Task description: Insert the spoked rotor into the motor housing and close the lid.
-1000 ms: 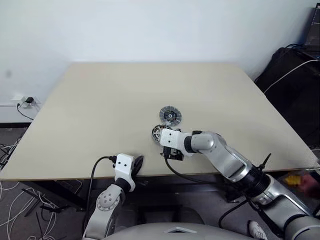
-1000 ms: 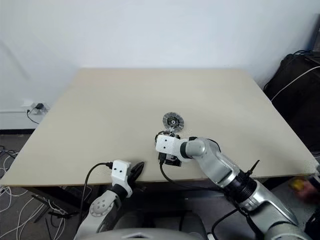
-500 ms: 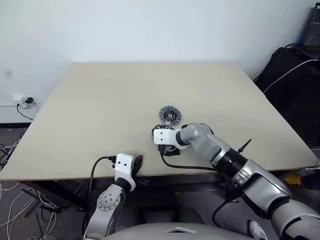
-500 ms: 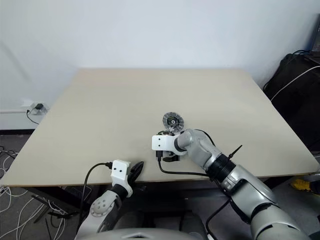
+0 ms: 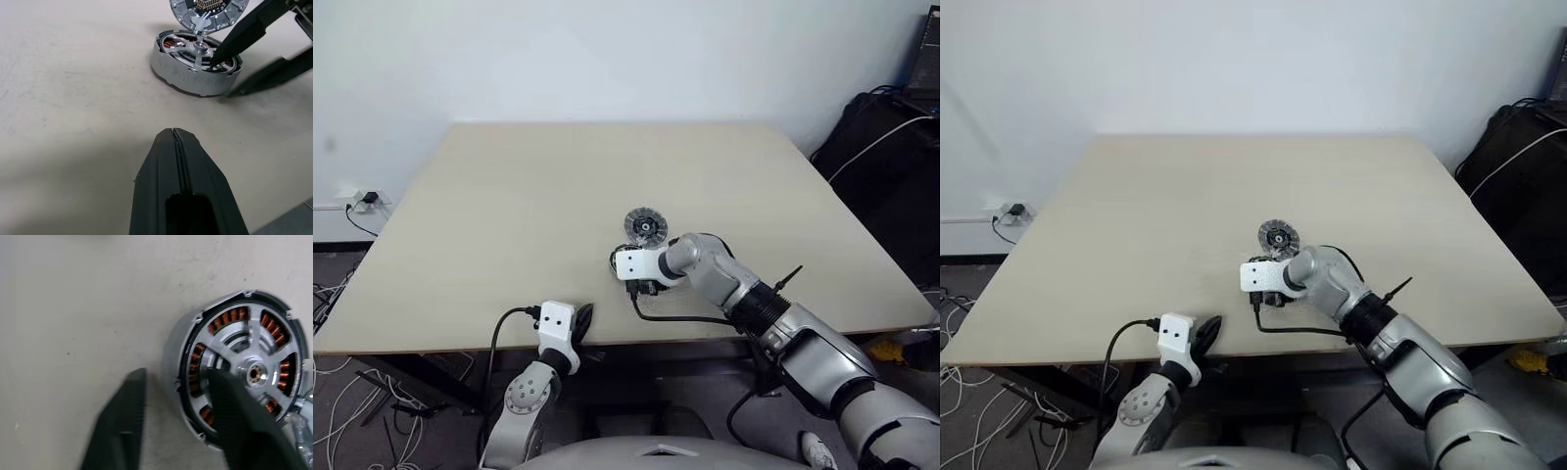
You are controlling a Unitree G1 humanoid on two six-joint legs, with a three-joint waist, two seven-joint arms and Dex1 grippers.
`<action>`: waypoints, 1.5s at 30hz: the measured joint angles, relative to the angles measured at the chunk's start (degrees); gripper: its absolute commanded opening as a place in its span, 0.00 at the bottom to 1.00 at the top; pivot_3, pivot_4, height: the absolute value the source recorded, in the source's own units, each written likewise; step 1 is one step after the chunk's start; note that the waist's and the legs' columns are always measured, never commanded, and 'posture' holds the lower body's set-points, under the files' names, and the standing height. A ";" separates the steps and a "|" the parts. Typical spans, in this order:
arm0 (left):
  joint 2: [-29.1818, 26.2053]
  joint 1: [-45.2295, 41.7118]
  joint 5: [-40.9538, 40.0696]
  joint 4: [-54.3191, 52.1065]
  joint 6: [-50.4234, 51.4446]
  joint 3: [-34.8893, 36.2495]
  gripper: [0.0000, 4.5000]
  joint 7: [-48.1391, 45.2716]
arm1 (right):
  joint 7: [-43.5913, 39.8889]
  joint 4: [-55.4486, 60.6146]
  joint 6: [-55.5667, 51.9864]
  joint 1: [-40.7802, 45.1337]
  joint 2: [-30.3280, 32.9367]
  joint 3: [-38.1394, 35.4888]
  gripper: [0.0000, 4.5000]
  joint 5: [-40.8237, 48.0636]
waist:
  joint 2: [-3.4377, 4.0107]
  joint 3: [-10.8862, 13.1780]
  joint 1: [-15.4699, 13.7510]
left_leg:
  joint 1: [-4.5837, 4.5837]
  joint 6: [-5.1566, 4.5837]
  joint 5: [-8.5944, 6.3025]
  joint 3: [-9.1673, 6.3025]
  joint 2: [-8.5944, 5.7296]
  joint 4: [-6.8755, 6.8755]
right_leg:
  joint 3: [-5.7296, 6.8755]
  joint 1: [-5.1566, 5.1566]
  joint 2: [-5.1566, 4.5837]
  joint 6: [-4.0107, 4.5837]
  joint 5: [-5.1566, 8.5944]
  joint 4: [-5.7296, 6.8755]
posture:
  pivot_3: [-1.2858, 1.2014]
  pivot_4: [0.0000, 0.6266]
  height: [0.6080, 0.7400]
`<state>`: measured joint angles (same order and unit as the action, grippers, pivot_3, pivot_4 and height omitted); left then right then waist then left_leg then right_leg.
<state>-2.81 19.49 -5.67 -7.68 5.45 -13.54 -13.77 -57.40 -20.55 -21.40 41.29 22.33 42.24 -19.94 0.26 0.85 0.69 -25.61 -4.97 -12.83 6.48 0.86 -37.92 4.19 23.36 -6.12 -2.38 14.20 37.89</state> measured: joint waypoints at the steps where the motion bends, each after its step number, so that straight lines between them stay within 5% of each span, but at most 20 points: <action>1: 0.01 0.00 0.00 0.00 -0.06 0.00 0.00 0.00 | 0.20 -0.14 0.11 0.04 -0.09 -0.18 0.15 -0.22 | 0.02 -0.01 0.00 | 0.00 0.00 0.00 0.00 0.00 0.00 | -0.01 0.00 0.00 0.00 0.00 0.00 | 0.52 0.00 1.00; 4: 0.05 0.09 0.00 0.01 -0.26 0.13 0.00 0.01 | -0.54 -0.88 0.29 0.11 -0.12 -0.52 0.03 -0.29 | 0.02 -0.05 0.03 | 0.01 0.00 0.00 0.00 0.00 0.00 | -0.01 0.00 -0.01 0.03 -0.03 0.01 | 0.52 0.00 1.00; 16: 0.31 0.28 0.00 0.06 -0.90 0.16 0.00 0.03 | 2.63 4.06 -5.24 -5.69 -1.46 -6.77 0.02 1.50 | 0.11 -0.05 -0.05 | 0.00 0.03 0.01 0.01 0.01 0.01 | -0.04 0.05 -0.02 0.04 -0.07 0.03 | 0.52 0.00 1.00; 25: 0.61 1.51 -0.01 0.05 -1.01 0.04 0.00 0.28 | 7.23 29.99 -31.78 -19.22 -2.54 -17.69 0.02 7.04 | 0.17 0.10 -0.13 | -0.19 0.00 -0.01 -0.01 0.00 0.10 | -0.15 0.20 -0.07 0.07 -0.04 -0.09 | 0.52 0.00 1.00; 34: 0.47 1.13 -0.07 0.15 -0.85 -0.32 0.00 -0.36 | 17.26 51.23 -62.30 -20.26 -9.21 -29.81 0.00 13.16 | 0.23 0.15 -0.12 | -0.17 0.01 -0.01 0.02 0.01 0.11 | 0.52 0.18 -0.40 0.02 -0.07 -0.10 | 0.52 0.00 1.00; 38: 0.44 0.48 -0.12 0.88 -0.85 -0.33 0.00 -1.20 | 19.61 54.91 -60.88 -20.66 -3.78 -26.86 0.00 15.32 | 0.20 0.16 -0.09 | -0.17 0.00 -0.01 0.02 0.00 0.14 | 0.58 0.16 -0.40 0.01 -0.06 -0.18 | 0.52 0.00 1.00; 45: 0.41 -0.07 -0.11 1.62 -0.89 -0.36 0.00 -1.61 | 21.16 48.31 -38.63 -23.40 7.64 -15.49 0.00 14.07 | 0.10 0.26 0.05 | -0.15 -0.01 -0.01 0.01 0.02 0.09 | 0.70 0.10 -0.39 -0.27 0.09 -0.18 | 0.52 0.00 1.00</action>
<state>-2.39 19.42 -5.78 -6.06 4.56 -13.90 -15.39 -36.23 27.76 -60.03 17.89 29.97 26.75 -5.87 0.36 1.11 0.73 -25.76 -4.97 -12.83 6.49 0.87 -37.83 4.89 23.46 -6.50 -2.65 14.29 37.71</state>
